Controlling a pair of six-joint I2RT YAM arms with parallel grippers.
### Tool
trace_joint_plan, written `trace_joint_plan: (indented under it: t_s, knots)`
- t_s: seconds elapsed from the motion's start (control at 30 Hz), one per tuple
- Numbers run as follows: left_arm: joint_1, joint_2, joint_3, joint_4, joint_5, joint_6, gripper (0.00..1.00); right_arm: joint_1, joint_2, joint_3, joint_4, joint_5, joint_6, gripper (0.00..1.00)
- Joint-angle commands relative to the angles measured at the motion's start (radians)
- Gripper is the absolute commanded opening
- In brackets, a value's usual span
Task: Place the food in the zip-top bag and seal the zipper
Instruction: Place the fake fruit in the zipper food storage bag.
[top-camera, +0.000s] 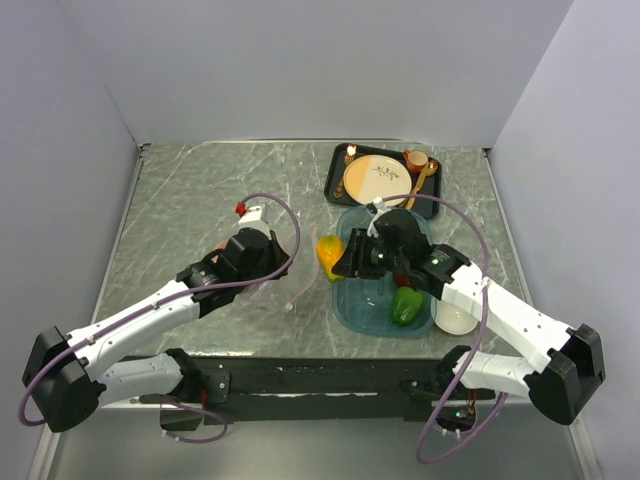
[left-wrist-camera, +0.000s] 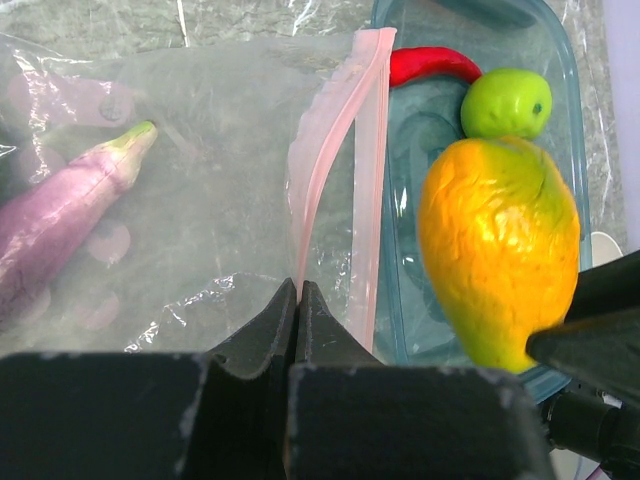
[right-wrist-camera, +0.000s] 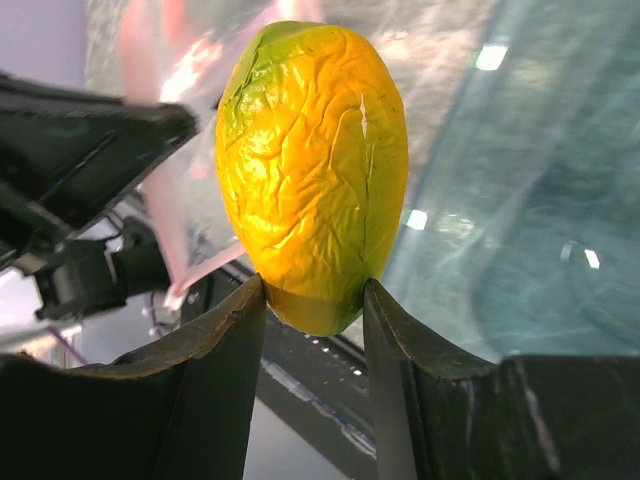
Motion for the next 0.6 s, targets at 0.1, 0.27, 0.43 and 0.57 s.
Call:
trace_joint_plan:
  t_s: [0.1,0.27,0.43,0.57]
  knots:
    - [-0.004,0.011,0.034,0.033,0.018,-0.006,0.01,0.056,0.052,0.079,0.056,-0.021,-0.005,0.30]
    - [-0.004,0.002,0.026,0.038,0.018,-0.009,0.01,0.082,0.091,0.102,0.062,-0.027,0.000,0.32]
    - [-0.004,-0.003,0.025,0.039,0.024,-0.009,0.01,0.098,0.155,0.135,0.043,-0.020,-0.004,0.32]
    - [-0.004,-0.011,0.023,0.041,0.022,0.000,0.01,0.104,0.194,0.148,0.059,-0.008,0.009,0.34]
